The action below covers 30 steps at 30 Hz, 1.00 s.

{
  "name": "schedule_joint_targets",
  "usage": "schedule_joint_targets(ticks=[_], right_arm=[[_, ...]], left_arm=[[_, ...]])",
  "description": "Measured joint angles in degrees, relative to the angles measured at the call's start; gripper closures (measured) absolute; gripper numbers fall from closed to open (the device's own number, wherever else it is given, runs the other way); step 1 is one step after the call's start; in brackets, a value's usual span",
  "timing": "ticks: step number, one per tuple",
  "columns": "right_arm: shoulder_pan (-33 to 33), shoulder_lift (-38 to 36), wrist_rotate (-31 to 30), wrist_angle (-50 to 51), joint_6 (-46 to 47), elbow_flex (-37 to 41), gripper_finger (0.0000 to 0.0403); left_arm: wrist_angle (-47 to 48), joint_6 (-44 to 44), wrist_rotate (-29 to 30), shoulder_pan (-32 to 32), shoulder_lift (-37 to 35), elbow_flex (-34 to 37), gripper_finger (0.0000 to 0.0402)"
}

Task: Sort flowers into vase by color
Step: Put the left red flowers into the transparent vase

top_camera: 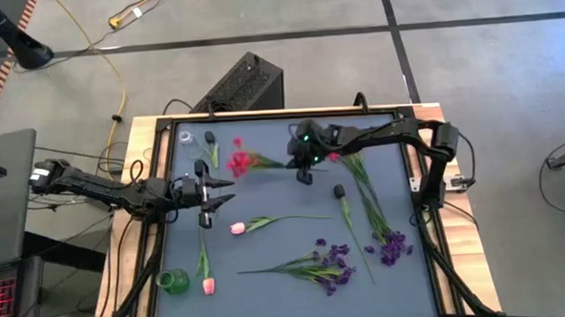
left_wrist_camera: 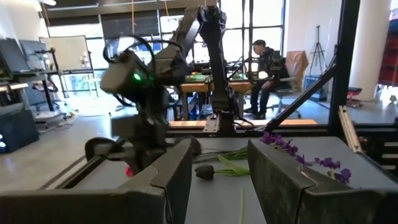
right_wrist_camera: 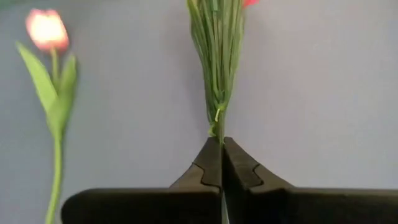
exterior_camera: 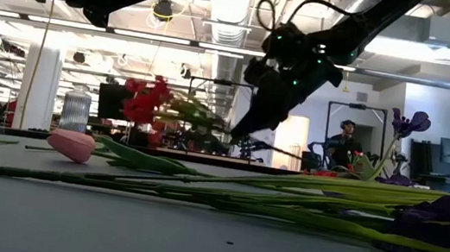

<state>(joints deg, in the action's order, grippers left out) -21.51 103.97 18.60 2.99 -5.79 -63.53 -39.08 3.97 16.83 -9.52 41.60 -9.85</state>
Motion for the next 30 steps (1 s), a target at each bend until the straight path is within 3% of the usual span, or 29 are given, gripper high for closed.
schedule_joint_targets(ticks=[9,13,17,23,30], right_arm=[[-1.2,-4.1,12.6,-39.8,16.7,4.2,0.0377],[1.1,-2.6,16.1,-52.4,21.9,4.2,0.0378],[3.1,-1.5,17.2,-53.0,22.0,4.2,0.038],[5.1,-1.6,17.3,-53.1,19.5,4.2,0.0376],[6.6,-1.6,17.4,-52.3,17.6,4.2,0.0376]], left_arm=[[1.2,-2.9,0.2,0.0,1.4,0.0,0.0256],[-7.1,-1.6,4.0,1.3,6.1,0.0,0.0256],[-15.6,-0.7,4.6,5.4,12.6,-1.3,0.0256],[-15.6,-0.4,-8.3,12.5,19.8,-6.2,0.0246],[-15.7,-1.4,-11.4,14.7,21.5,-9.6,0.0177]])
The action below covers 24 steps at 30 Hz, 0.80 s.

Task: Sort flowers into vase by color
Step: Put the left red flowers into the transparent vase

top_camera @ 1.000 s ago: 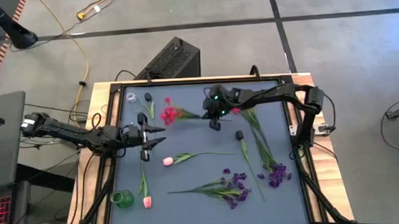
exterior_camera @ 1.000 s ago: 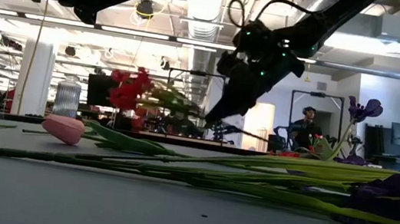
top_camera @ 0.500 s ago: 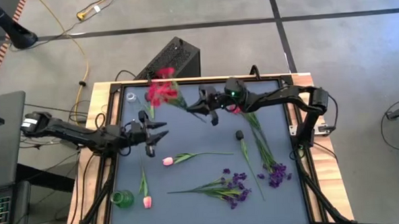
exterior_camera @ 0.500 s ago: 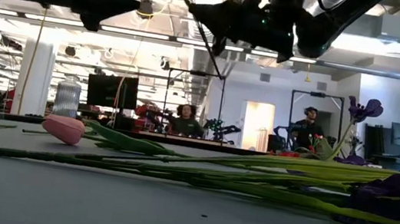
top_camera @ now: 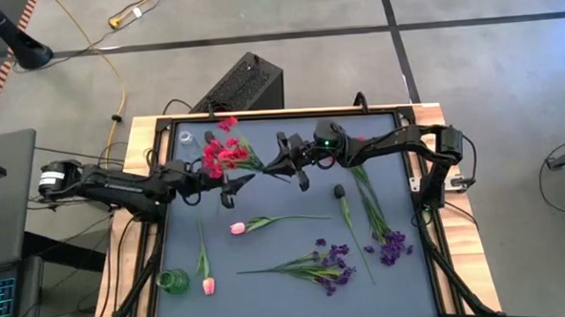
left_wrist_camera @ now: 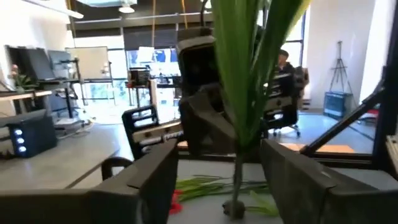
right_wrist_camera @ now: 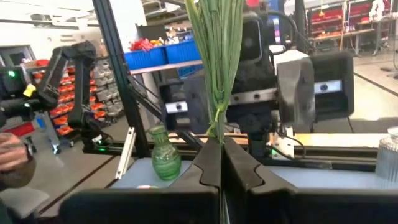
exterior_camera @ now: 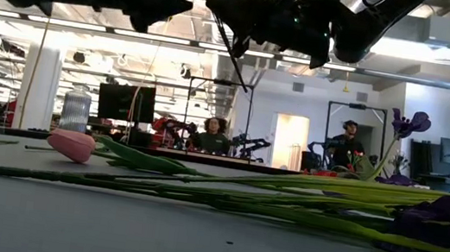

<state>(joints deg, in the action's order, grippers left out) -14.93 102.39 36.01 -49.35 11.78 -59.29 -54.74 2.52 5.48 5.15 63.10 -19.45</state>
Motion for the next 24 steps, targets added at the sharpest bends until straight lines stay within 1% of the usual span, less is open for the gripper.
schedule_joint_targets(ticks=[4,7,10,15,20,22,24], right_arm=[[0.4,0.0,-0.2,0.0,-1.4,0.0,0.0378],[0.9,0.0,-1.4,0.8,-2.1,0.0,0.0378],[1.8,0.0,-2.4,2.2,-3.5,0.0,0.0376],[3.5,0.0,-8.2,2.9,-5.6,0.0,0.0377],[3.9,0.0,-9.9,2.3,-5.9,0.0,0.0374],[3.9,0.0,-10.5,2.2,-5.8,0.0,0.0374],[3.9,0.0,-10.6,2.4,-5.8,0.0,0.0374]], left_arm=[[0.1,-2.0,-5.2,-0.1,0.1,-1.0,0.0138],[1.0,-3.9,-5.2,-0.1,0.8,-1.9,0.0127],[2.2,-4.1,-5.1,-0.1,0.8,-3.3,0.0125],[3.1,-1.9,-5.2,-0.1,0.8,-5.6,0.0125],[5.8,0.8,-4.7,-0.1,0.8,-6.3,0.0125],[5.8,1.3,-4.7,-0.1,0.8,-6.3,0.0132],[6.2,1.3,-4.2,-0.1,0.8,-6.3,0.0151]])
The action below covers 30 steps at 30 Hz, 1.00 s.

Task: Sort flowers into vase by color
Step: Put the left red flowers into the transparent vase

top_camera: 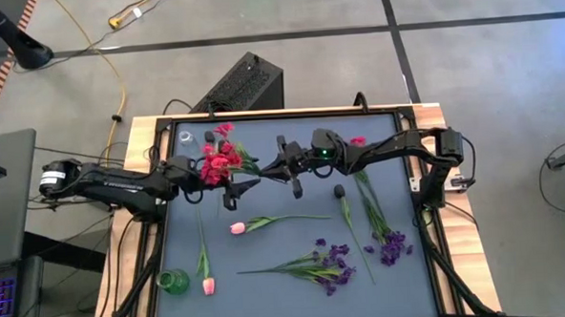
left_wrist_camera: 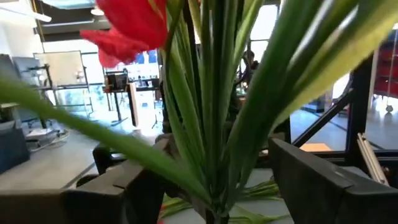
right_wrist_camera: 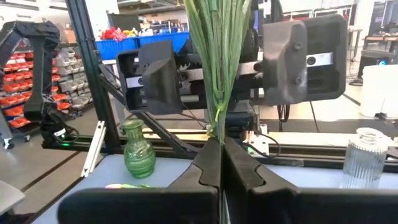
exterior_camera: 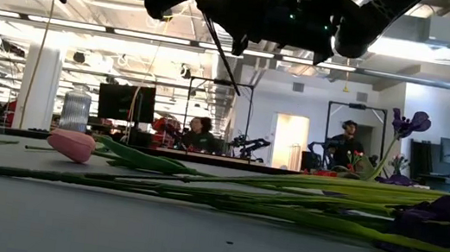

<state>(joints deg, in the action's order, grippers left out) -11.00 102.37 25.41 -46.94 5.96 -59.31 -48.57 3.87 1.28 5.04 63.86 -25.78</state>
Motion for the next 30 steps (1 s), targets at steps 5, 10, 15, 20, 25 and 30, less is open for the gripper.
schedule_joint_targets(ticks=[5,10,15,20,25,30], right_arm=[[0.7,0.0,0.1,0.5,0.0,0.0,0.0363],[0.9,0.0,0.0,0.8,-1.3,0.0,0.034],[0.7,0.0,0.0,0.9,-1.5,0.0,0.0311],[0.5,0.0,0.4,1.2,-2.4,0.0,0.0241],[-1.5,-3.9,3.1,10.2,-3.1,-0.1,0.0162],[-3.8,-8.9,3.5,23.5,-3.5,-0.1,0.0131]], left_arm=[[0.1,1.7,1.9,0.0,0.0,0.0,0.0237],[0.2,3.5,3.7,-0.1,0.0,0.0,0.0356],[0.5,2.9,3.5,-0.1,0.0,0.0,0.039],[2.4,2.3,4.4,0.0,-0.5,0.0,0.0396],[7.2,5.2,11.6,0.0,-3.8,0.0,0.0398],[26.0,10.4,27.1,0.1,-11.0,-5.2,0.0399]])
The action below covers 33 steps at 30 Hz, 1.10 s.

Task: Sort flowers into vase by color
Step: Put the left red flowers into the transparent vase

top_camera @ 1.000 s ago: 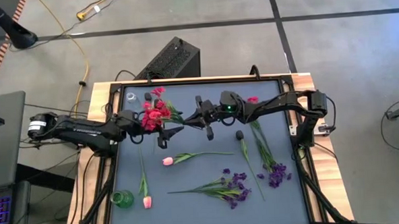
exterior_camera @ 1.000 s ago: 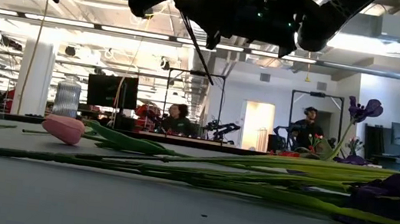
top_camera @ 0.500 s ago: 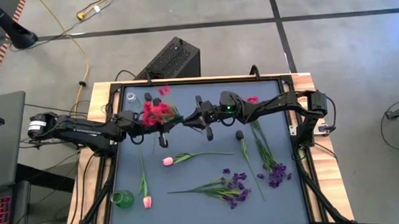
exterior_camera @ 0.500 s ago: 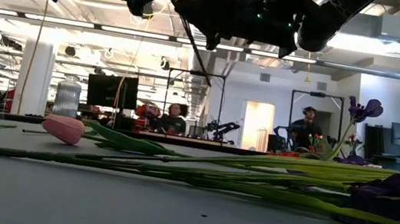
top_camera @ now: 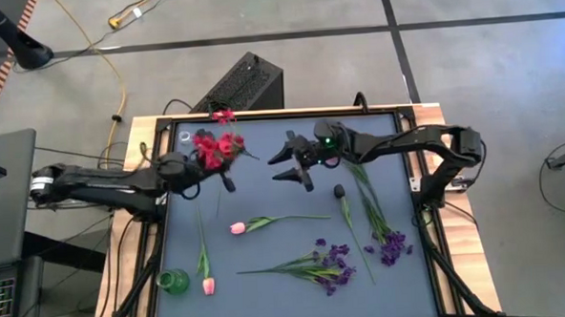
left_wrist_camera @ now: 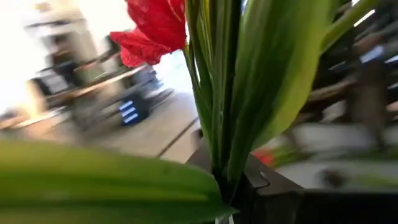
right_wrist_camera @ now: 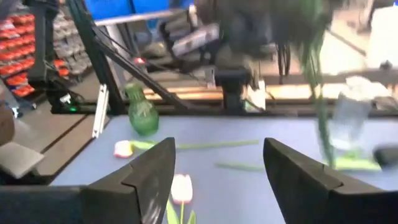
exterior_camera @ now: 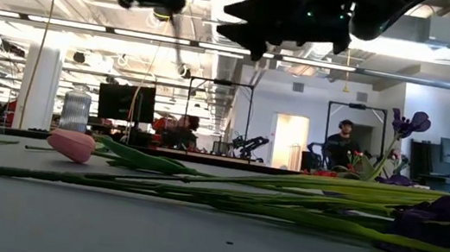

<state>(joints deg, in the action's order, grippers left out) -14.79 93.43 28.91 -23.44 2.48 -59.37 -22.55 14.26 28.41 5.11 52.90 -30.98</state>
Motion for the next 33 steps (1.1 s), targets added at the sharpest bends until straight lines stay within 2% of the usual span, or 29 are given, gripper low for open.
schedule_joint_targets(ticks=[3,6,10,17,25,33], right_arm=[[-0.5,-1.1,-0.1,4.2,-0.8,0.0,0.0129],[-0.2,-0.2,-0.3,4.6,-1.5,0.0,0.0129],[0.3,1.8,-1.4,3.7,-1.7,0.0,0.0129],[0.5,3.4,-3.5,3.4,-3.0,0.0,0.0129],[0.5,3.4,-3.5,2.7,-4.2,0.0,0.0129],[0.5,3.4,-3.5,3.3,-4.3,0.0,0.0129]], left_arm=[[13.6,1.4,11.0,0.7,-3.6,-5.4,0.0399],[23.2,0.6,21.1,2.0,-6.0,-9.7,0.0399],[34.0,-4.4,28.2,4.6,-9.3,-13.2,0.0399],[43.5,-9.7,27.8,11.0,-15.2,-13.9,0.0399],[46.0,-11.6,18.9,18.8,-17.1,-13.9,0.0399],[47.8,-12.6,15.3,22.1,-16.6,-13.8,0.0399]])
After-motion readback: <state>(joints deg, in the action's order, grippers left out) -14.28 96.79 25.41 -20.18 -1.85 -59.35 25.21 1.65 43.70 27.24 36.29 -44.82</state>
